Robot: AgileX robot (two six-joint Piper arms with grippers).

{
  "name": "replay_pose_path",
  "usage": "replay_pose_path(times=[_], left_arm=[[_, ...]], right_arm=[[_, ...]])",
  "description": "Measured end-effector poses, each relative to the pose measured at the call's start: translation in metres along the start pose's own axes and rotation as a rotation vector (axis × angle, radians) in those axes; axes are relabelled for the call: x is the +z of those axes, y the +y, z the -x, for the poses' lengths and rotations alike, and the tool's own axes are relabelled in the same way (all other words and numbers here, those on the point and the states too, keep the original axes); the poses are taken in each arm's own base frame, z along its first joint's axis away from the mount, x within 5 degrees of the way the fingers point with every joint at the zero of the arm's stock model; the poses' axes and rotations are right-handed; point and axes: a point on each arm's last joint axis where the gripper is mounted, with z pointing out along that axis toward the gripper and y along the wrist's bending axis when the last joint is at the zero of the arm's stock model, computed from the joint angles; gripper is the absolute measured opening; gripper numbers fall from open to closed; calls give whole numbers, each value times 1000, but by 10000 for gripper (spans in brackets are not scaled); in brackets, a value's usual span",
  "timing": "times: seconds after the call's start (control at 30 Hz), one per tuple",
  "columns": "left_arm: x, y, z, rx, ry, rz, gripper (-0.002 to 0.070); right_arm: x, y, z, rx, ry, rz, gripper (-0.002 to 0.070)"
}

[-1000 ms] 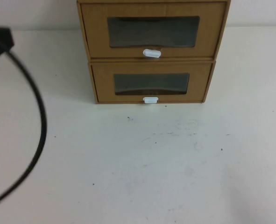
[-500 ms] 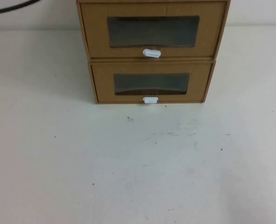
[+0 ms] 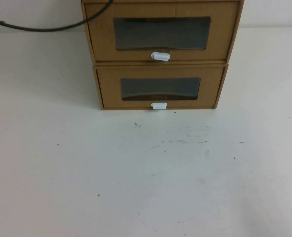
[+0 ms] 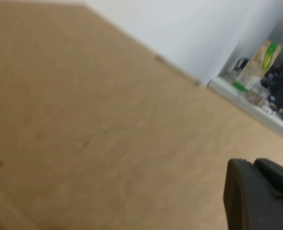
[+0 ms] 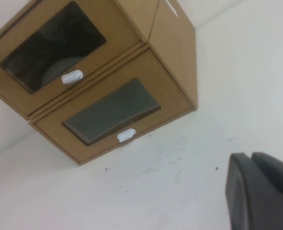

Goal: Open the shoe box
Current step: 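Pull the top drawer of the cardboard box fully open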

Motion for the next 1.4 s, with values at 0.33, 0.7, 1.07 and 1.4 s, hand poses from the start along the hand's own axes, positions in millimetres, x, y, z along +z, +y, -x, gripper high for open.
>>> replay_pose_path(times=[0.33,0.7,1.07,1.4], left_arm=[[18,25,-27,4,40,10,-4],[19,26,-28,14,48,12,-4],[19,24,-28,17,49,-10,-4],[19,23,-29,28,56,-28,-4]], right_arm=[[12,4,3,-108,152,-48,-18],[48,54,72,-676,250,34,-18],[120,113,171,-1226,200,54,-18],[182,156,120,-1591,152,277,-18]])
